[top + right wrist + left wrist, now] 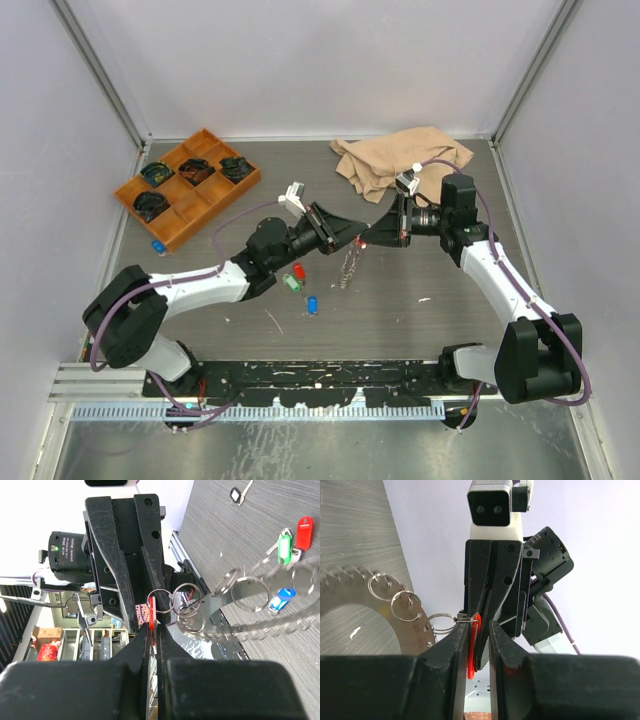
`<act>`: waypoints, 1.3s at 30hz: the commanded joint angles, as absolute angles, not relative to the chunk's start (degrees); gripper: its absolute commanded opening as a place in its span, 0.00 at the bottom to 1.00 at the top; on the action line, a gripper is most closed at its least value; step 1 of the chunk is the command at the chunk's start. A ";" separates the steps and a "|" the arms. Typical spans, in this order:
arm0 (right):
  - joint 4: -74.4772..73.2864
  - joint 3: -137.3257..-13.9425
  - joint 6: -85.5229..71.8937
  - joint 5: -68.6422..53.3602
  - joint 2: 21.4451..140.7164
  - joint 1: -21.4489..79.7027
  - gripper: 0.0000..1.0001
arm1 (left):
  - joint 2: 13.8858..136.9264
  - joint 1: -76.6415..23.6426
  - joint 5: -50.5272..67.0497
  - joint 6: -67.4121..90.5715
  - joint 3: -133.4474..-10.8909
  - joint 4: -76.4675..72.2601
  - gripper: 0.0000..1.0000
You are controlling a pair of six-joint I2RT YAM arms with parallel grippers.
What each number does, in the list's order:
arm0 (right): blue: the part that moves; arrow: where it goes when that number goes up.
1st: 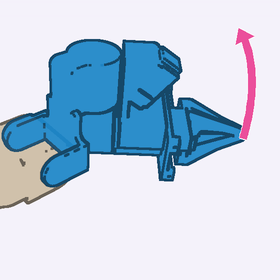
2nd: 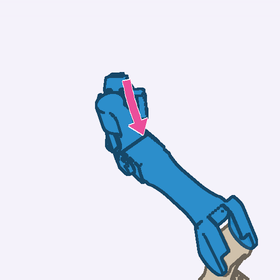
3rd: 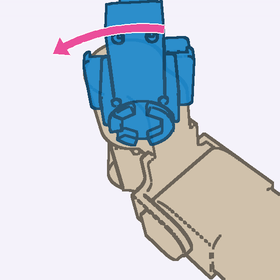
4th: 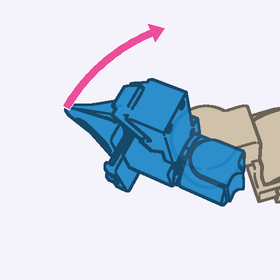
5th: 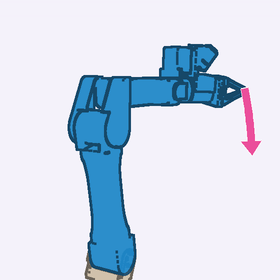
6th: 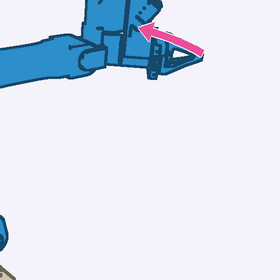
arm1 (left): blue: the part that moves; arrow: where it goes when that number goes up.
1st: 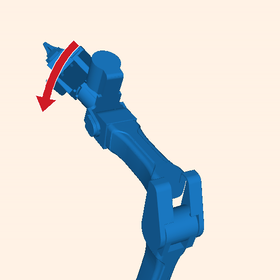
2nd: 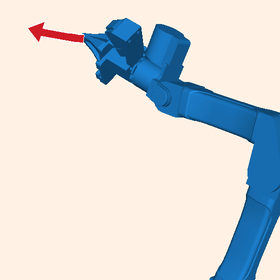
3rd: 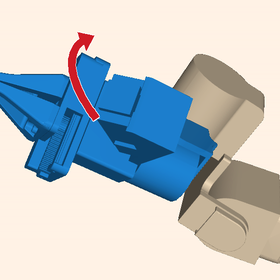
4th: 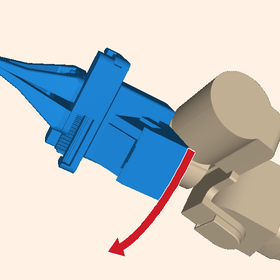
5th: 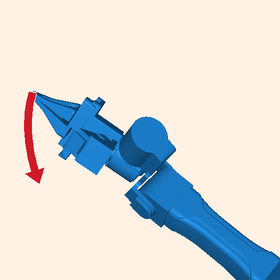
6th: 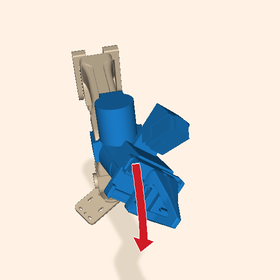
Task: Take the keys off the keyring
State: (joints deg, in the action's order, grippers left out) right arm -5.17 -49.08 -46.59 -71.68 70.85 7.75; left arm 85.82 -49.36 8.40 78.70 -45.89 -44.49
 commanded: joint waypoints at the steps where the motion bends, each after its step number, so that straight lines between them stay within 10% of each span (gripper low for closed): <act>1: 0.22 -49.66 -48.94 -75.22 68.42 8.22 0.01 | 86.25 -49.14 7.52 81.64 -46.65 -50.76 0.18; 19: 2.75 -49.64 -49.71 -76.18 68.29 8.22 0.10 | 87.14 -48.99 10.02 82.27 -45.75 -53.69 0.00; 32: -5.92 -51.66 -36.98 -75.40 67.38 7.97 0.51 | 82.52 -46.15 16.51 79.83 -45.39 -46.51 0.00; 39: -15.31 -53.44 -22.21 -75.14 65.49 7.04 0.56 | 80.30 -43.95 21.72 76.99 -47.28 -39.03 0.00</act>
State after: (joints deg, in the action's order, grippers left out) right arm -9.41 -49.65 -33.95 -74.43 68.10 7.68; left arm 83.57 -45.04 16.88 79.64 -44.77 -40.58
